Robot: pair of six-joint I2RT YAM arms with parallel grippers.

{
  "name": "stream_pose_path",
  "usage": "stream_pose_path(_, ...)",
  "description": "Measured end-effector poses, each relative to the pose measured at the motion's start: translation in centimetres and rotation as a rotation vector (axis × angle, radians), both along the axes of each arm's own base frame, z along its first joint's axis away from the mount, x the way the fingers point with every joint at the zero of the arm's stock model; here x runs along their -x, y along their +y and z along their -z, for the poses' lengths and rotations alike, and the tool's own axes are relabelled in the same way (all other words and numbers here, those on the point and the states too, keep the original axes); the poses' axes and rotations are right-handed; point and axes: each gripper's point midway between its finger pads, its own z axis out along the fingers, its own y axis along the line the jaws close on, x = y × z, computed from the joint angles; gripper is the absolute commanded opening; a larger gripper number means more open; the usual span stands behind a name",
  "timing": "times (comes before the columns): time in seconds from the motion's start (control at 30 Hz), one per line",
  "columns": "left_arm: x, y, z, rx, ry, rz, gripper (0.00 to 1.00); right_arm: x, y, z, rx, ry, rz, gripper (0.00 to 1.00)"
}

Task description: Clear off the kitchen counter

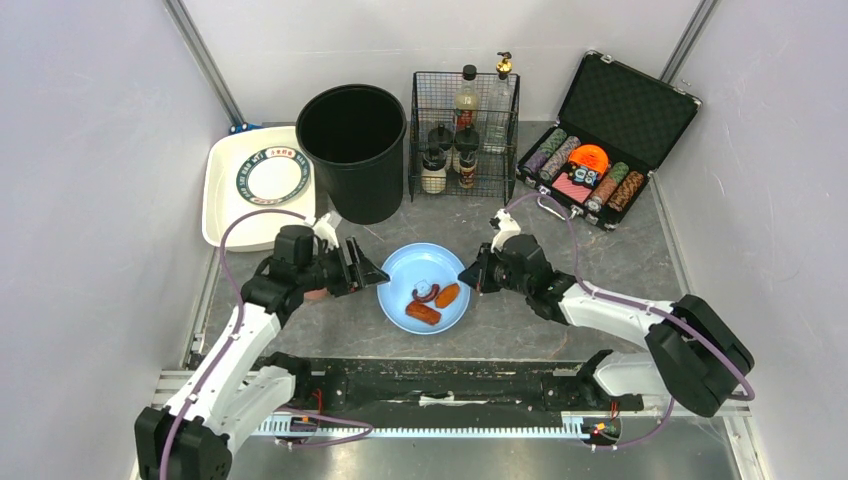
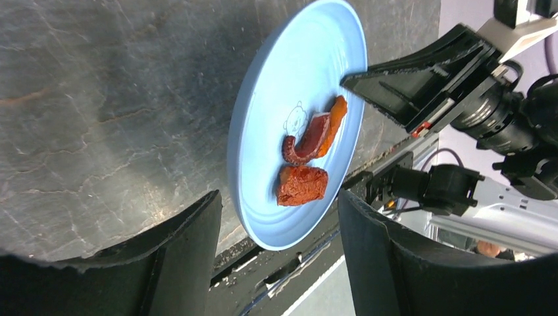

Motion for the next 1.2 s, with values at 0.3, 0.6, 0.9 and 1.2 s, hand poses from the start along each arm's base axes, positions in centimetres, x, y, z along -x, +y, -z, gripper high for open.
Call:
stream_pose_path(0.3, 0.9, -1.6, 1.0, -0.01, 0.013, 0.057, 0.67, 0.2, -0.1, -1.7, -0.021, -0.04, -0.008, 0.0)
stream_pose_path(0.6, 1.7, -3.8, 2.4, -0.02, 0.037, 0.121, 0.6, 0.3, -0.6, -2.3, -0.02, -0.054, -0.007, 0.0)
stream_pose_path(0.9, 1.3, -4.6, 3.1, -0.021, 0.052, 0.116, 0.35, 0.2, -1.5, -2.0, -0.01, -0.055, 0.011, 0.0)
stream_pose_path(1.2, 0.3, -4.8, 4.8, -0.029, 0.091, 0.078, 0.02, -0.2, -2.5, -2.4, -0.014, -0.073, 0.026, 0.0)
